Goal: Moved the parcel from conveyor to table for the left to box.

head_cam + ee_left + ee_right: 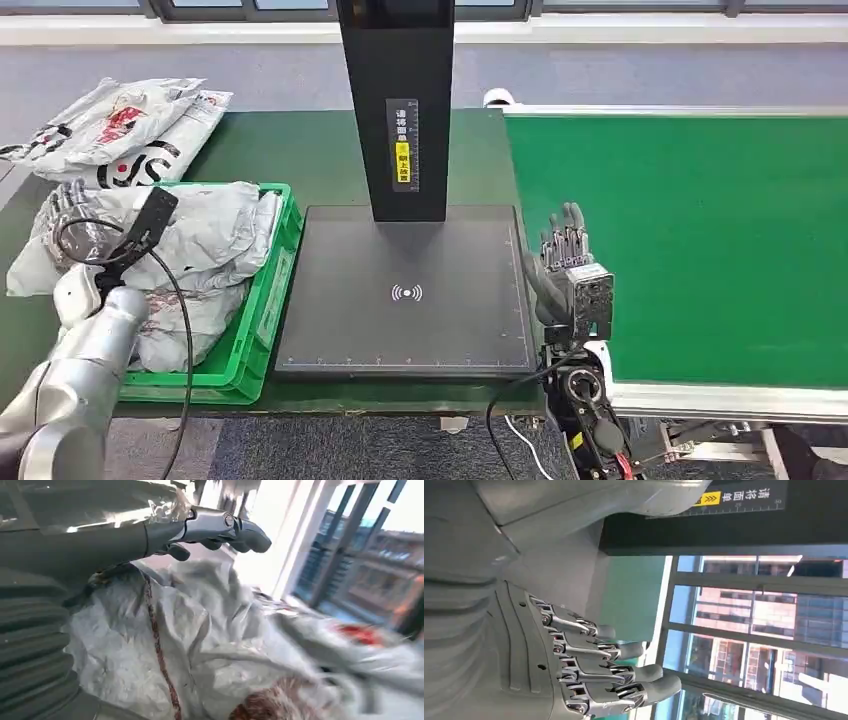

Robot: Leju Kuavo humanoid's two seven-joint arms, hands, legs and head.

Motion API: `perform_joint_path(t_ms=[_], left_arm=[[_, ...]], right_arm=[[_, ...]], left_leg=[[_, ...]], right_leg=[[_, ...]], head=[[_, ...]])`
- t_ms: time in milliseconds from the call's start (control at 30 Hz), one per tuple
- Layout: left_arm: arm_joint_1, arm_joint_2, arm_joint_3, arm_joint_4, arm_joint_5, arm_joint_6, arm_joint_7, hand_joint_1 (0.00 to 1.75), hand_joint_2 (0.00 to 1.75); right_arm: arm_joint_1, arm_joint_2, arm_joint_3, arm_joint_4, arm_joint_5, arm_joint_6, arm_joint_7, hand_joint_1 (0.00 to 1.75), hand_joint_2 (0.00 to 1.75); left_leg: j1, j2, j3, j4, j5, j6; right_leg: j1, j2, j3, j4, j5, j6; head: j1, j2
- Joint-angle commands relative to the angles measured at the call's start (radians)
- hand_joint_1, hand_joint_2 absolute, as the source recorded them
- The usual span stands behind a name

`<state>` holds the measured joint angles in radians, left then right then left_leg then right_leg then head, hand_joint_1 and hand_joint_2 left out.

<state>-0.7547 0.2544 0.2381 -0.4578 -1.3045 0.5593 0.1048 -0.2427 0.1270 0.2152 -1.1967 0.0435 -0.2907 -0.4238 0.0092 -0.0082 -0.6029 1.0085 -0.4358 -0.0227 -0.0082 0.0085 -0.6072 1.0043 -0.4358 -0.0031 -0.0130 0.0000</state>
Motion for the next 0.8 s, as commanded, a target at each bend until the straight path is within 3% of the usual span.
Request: perform_joint_path(t_ms=[33, 67, 100, 167, 433, 500, 633, 767, 800], left_arm=[[-0.083, -0.098, 0.173, -0.048, 0.570, 0.068, -0.452, 0.00, 0.00], [-0.075, -0.118, 0.177, -0.106, 0.700, 0.072, -0.559, 0.00, 0.00], [-0.074, -0.120, 0.155, -0.116, 0.728, 0.090, -0.584, 0.00, 0.00], [-0.066, -0.131, 0.103, -0.146, 0.758, 0.091, -0.584, 0.00, 0.00], [-0.064, -0.137, 0.097, -0.146, 0.757, 0.098, -0.583, 0.00, 0.00], [-0.065, -0.140, 0.035, -0.142, 0.781, 0.021, -0.554, 0.00, 0.00], [-0.062, -0.172, -0.051, -0.139, 0.719, 0.034, -0.477, 0.00, 0.00], [-0.032, -0.208, -0.099, -0.186, 0.804, -0.080, -0.506, 0.00, 0.00], [-0.010, -0.232, -0.113, -0.213, 0.857, -0.143, -0.546, 0.00, 1.75]], right_arm=[[-0.025, -0.036, -0.002, 0.032, -0.029, -0.012, -0.010, 0.00, 1.75], [-0.033, -0.037, 0.007, 0.040, -0.029, -0.017, -0.017, 0.00, 1.75], [-0.048, -0.037, 0.014, 0.053, -0.026, -0.020, -0.021, 0.00, 1.75], [-0.079, -0.031, 0.024, 0.080, -0.026, -0.026, -0.022, 0.00, 1.75], [-0.083, -0.030, 0.026, 0.087, -0.026, -0.026, -0.021, 0.00, 1.75], [-0.102, -0.036, 0.036, 0.112, -0.032, -0.016, -0.021, 0.00, 1.75], [-0.141, -0.030, 0.040, 0.167, -0.043, 0.006, -0.009, 0.00, 1.75], [-0.176, -0.024, 0.039, 0.218, -0.035, 0.012, -0.027, 0.00, 1.75], [-0.190, -0.024, 0.044, 0.232, -0.029, 0.014, -0.030, 0.00, 1.75]], left_leg=[[0.001, -0.003, -0.001, 0.001, 0.000, 0.001], [0.001, -0.004, 0.000, 0.000, 0.000, 0.001], [0.001, -0.004, 0.001, -0.001, 0.000, 0.001], [0.001, -0.003, 0.001, -0.001, 0.000, 0.001], [0.001, -0.002, 0.000, 0.000, 0.000, 0.001], [0.000, -0.001, 0.001, -0.001, 0.000, 0.001], [0.000, -0.004, 0.000, 0.000, 0.001, 0.001], [0.000, -0.002, 0.000, 0.000, 0.000, 0.001], [0.000, -0.001, 0.000, 0.000, 0.000, 0.001]], right_leg=[[0.001, -0.005, 0.001, -0.001, -0.001, 0.000], [0.001, -0.006, 0.002, -0.002, -0.001, 0.000], [0.001, -0.006, 0.003, -0.002, -0.001, 0.001], [0.001, -0.005, 0.003, -0.002, -0.001, 0.000], [0.001, -0.003, 0.002, -0.001, 0.000, 0.000], [0.001, -0.003, 0.003, -0.002, 0.000, 0.000], [0.001, -0.005, 0.002, -0.001, 0.000, 0.000], [0.001, -0.004, 0.002, -0.001, 0.000, 0.000], [0.001, -0.003, 0.002, -0.001, 0.000, 0.000]], head=[[0.000, 0.000], [0.000, 0.000], [0.000, 0.000], [0.000, 0.000], [0.000, 0.000], [0.000, 0.000], [0.000, 0.000], [0.000, 0.000], [0.000, 0.000]])
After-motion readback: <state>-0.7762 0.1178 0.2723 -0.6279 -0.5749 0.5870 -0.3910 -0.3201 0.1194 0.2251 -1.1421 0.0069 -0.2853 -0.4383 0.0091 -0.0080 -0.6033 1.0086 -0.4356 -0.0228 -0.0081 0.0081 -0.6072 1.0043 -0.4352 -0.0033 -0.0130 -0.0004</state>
